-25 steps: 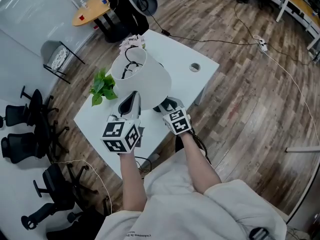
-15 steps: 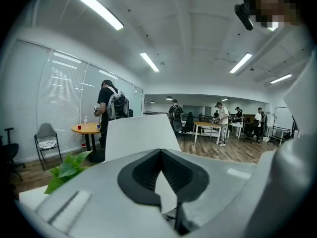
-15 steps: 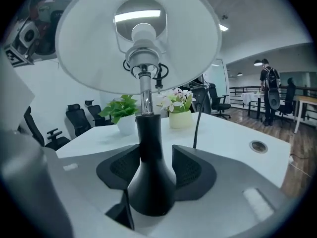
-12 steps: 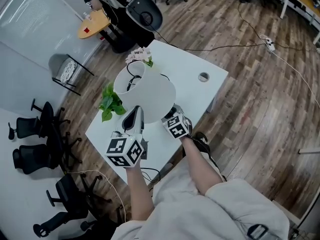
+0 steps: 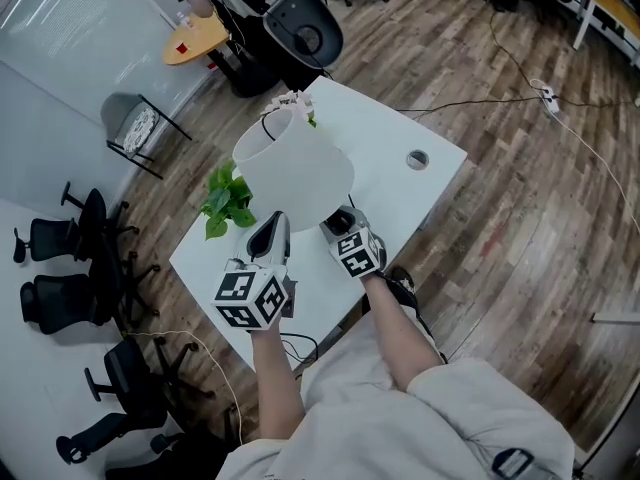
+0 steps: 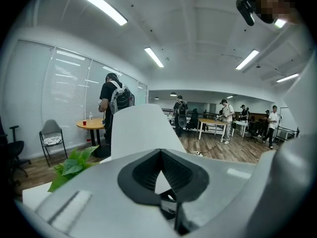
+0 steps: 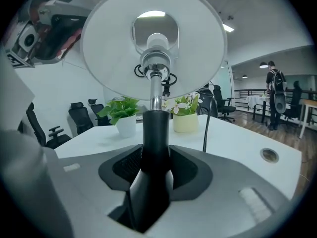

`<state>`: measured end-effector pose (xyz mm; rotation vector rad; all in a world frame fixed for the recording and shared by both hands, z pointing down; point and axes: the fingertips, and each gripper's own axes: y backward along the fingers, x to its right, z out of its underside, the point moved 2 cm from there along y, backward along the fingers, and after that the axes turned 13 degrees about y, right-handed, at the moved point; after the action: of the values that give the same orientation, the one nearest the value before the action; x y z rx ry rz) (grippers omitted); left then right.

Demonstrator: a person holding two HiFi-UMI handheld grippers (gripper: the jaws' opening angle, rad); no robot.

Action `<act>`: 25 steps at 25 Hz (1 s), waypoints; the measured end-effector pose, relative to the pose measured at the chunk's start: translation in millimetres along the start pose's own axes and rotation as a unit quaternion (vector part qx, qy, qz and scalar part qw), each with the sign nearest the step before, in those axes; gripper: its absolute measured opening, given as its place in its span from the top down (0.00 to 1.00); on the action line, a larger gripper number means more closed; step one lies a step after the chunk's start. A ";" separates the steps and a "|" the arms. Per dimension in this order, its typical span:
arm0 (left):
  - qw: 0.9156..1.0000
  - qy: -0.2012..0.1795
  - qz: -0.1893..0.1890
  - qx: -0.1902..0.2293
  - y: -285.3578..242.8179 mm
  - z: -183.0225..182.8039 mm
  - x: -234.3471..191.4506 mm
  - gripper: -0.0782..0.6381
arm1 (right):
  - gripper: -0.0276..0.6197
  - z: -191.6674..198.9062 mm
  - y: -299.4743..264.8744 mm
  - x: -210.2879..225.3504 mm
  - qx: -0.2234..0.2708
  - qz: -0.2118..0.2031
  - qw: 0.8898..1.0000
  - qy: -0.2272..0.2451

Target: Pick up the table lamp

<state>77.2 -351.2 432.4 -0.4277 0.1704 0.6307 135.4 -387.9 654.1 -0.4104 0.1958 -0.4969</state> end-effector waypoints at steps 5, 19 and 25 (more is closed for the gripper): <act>1.000 0.010 -0.007 -0.004 3.0 7.2 -5.3 0.89 | 0.66 2.9 8.2 -1.0 0.004 0.000 1.000 0.012; 0.999 0.036 -0.017 -0.016 47.0 23.7 -10.2 0.89 | 0.66 -14.7 65.5 1.0 0.018 0.020 0.999 -0.029; 0.998 0.055 -0.028 -0.029 66.6 48.3 -10.5 0.89 | 0.66 -15.4 104.1 -2.0 0.012 0.026 0.999 -0.046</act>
<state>29.9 -287.4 456.5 -0.5213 0.2443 0.5582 173.2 -308.8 596.0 -0.4023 0.1117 -0.4273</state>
